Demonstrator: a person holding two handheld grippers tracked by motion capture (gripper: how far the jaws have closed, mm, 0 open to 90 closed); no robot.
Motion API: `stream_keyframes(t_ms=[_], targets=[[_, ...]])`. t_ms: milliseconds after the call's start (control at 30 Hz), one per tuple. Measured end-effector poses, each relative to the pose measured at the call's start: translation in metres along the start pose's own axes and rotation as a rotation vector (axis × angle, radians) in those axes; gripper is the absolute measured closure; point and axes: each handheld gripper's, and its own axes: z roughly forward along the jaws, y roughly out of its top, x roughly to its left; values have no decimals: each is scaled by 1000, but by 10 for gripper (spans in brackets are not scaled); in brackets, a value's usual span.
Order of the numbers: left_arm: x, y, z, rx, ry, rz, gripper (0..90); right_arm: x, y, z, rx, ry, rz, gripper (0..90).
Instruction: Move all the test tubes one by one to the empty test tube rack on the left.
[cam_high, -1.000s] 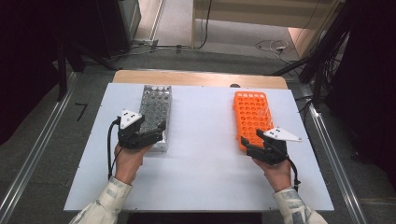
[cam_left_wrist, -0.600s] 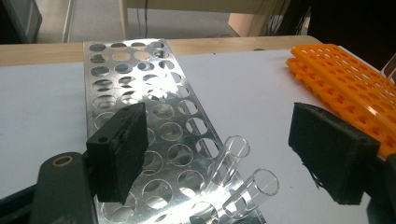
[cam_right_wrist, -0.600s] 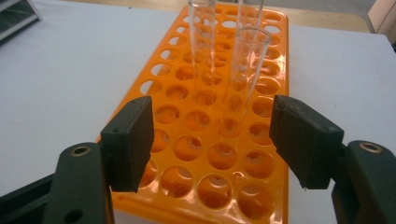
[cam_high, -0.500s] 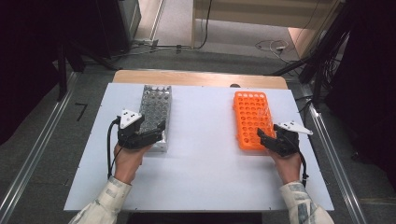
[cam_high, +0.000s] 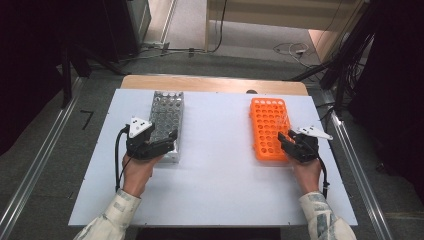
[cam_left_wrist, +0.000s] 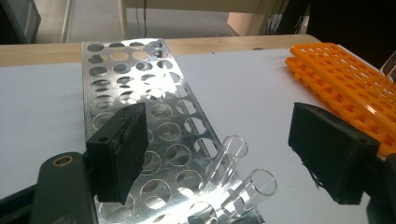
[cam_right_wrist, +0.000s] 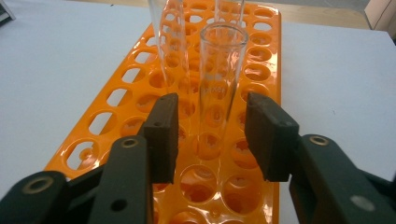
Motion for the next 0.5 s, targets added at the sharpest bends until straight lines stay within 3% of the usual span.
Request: stream_keyframes(t_ms=[400,500], targets=[[0,0,0,-1,-1,0,196,1,-1,3,6,-1,-19,720],[0,1,0,0,-1,0,196,1,0,2,3,-2,-21,728]])
